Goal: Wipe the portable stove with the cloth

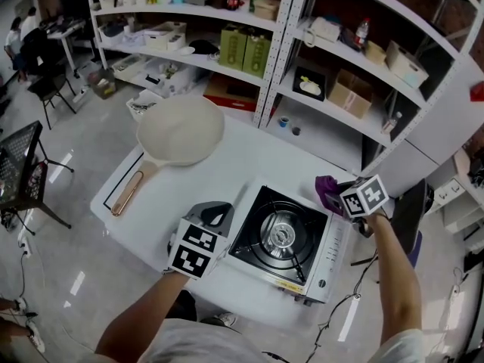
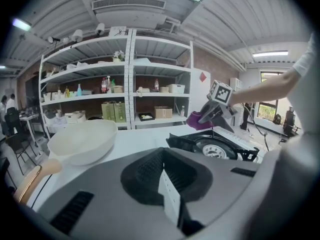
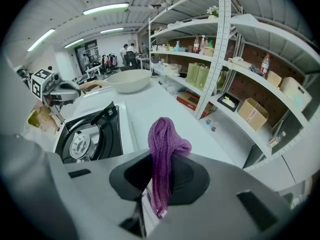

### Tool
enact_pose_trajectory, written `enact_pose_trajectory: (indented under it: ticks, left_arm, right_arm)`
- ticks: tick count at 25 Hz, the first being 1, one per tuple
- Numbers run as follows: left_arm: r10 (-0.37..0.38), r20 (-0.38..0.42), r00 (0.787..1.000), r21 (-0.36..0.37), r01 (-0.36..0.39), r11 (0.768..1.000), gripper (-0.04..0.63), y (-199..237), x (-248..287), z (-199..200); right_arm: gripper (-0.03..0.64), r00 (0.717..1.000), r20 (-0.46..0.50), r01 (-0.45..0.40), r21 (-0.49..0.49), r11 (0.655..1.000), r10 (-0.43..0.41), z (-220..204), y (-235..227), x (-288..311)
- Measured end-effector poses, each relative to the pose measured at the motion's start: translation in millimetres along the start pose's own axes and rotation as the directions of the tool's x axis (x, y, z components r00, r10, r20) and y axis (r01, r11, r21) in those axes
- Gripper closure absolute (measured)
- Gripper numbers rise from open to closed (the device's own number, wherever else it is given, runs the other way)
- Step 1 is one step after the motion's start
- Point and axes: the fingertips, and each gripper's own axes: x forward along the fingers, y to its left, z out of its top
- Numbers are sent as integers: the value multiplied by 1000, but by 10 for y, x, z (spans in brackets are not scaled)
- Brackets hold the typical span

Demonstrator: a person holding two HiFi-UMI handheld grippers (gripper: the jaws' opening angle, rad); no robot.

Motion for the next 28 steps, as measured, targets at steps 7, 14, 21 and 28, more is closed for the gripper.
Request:
enact_pose_trajectory:
  ticks: [7, 14, 21, 28]
  left_arm:
    - [-23, -6, 1000, 2, 23, 1000, 592, 128, -26, -43]
    - [-37, -10, 999, -5, 37, 999, 592, 311, -78, -102]
    - [-69, -32, 997, -5, 69, 998, 592, 428, -80, -256]
    - [-91, -44, 995, 0, 91, 996, 592, 534, -85, -318]
  right_arm:
    - [555, 1000, 23, -7, -16, 1000, 7, 363, 269, 245]
    - [555, 999, 43, 7, -19, 1000, -6, 704, 437, 411]
    - [555, 998, 70, 4, -30, 1000, -2, 1025, 620, 624]
    - [555, 996, 91, -12, -36, 999, 15, 1306, 783, 804]
